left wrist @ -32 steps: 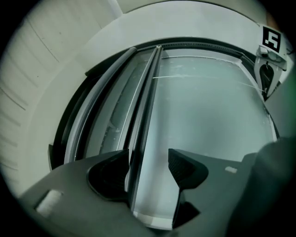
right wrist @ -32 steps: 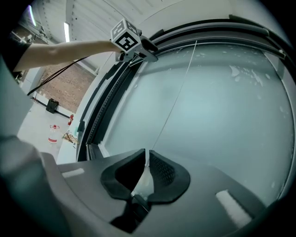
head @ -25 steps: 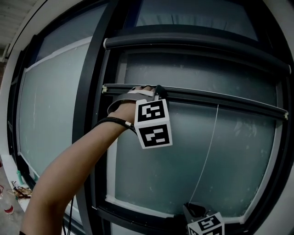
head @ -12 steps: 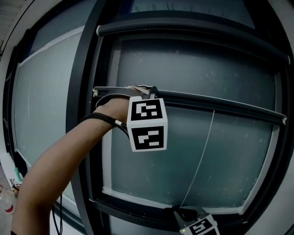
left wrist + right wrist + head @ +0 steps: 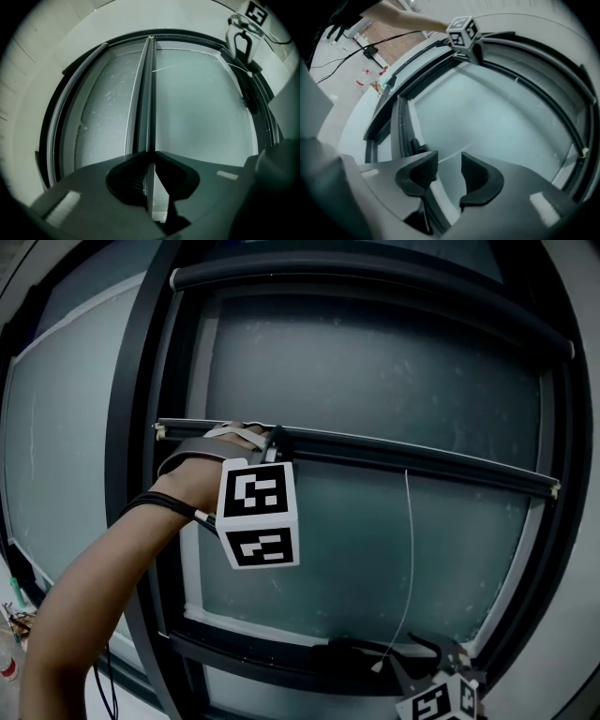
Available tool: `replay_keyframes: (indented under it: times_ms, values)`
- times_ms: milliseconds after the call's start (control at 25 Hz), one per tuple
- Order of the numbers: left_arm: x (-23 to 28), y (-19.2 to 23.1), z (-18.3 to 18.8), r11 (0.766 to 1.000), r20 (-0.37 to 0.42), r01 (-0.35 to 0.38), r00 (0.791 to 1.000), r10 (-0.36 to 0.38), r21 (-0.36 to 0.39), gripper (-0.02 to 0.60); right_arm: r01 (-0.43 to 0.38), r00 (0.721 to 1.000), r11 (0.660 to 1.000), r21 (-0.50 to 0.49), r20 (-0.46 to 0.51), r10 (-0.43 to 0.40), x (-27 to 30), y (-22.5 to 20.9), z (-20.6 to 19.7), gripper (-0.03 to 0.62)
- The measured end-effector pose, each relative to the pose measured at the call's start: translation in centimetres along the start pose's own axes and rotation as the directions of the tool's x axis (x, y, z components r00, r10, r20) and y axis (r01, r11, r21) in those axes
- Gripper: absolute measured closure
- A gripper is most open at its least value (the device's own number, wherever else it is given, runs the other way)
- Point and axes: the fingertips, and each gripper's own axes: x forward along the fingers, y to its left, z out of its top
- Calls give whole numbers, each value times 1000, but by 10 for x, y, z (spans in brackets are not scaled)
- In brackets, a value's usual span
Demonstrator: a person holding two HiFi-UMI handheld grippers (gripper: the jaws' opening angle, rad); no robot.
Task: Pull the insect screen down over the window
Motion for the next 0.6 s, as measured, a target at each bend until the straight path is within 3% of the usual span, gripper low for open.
replay_keyframes:
  times_ms: [80,240,440,600]
  values:
    - [-1,-7,1,1000,-2,22,1000,-22,-3,522,111,994,994,-16,16,-110,-18,-48,11,434]
    - [-3,-27,2,999,-4,51,999,-51,3,522,310,950,945,-108,76,-303,-42,-138,35,433]
    - [-5,-26,3,998,-6,70,998,-70,-8,514,421,903,853,-309,57,-425,-35,-206,45,430]
    - [-4,-27,5,998,1,60,998,-60,-14,514,468,871,782,-412,68,-486,-32,-234,61,424]
